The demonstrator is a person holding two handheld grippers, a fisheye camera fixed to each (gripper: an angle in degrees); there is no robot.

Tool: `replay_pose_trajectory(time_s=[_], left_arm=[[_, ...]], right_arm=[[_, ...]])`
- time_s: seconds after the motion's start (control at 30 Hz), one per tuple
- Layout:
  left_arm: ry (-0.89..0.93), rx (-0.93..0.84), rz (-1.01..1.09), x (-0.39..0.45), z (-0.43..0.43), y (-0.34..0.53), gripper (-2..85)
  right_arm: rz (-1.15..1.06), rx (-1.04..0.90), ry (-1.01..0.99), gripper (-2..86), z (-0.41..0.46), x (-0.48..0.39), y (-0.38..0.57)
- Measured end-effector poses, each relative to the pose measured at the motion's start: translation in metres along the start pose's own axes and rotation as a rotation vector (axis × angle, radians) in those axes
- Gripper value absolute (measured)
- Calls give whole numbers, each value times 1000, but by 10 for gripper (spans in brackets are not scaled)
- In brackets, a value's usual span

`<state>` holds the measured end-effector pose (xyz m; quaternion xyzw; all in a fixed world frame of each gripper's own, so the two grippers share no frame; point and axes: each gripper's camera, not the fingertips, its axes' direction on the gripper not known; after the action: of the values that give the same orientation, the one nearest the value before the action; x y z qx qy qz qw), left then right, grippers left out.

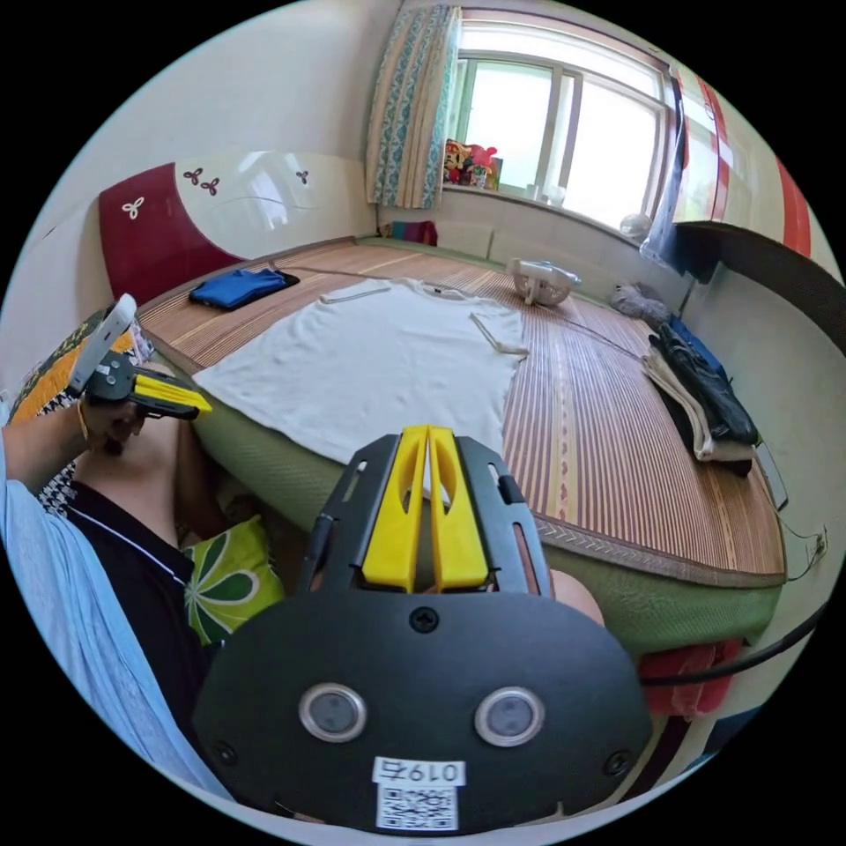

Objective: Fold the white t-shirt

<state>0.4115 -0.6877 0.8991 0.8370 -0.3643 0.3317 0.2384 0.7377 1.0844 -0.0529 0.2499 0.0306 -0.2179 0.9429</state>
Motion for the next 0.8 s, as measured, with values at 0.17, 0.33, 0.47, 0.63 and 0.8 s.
replay_pose_trajectory(time_s=[0.17,0.33,0.47,0.63,0.8], left_arm=[[25,146,-168,-38,-20,24,14],[92,278,-337,-100,-34,49,13],[64,189,-364,-126,-19,48,12],[-23,212,-408,-148,-15,48,9],[34,106,-430,-186,8,47,11]], right_arm=[[105,-7,-8,51,1,40,-12],[202,-14,-57,73,-3,102,-31],[45,-96,131,62,10,110,-55],[109,-265,38,81,43,136,-72],[251,-413,-22,86,80,177,-72]])
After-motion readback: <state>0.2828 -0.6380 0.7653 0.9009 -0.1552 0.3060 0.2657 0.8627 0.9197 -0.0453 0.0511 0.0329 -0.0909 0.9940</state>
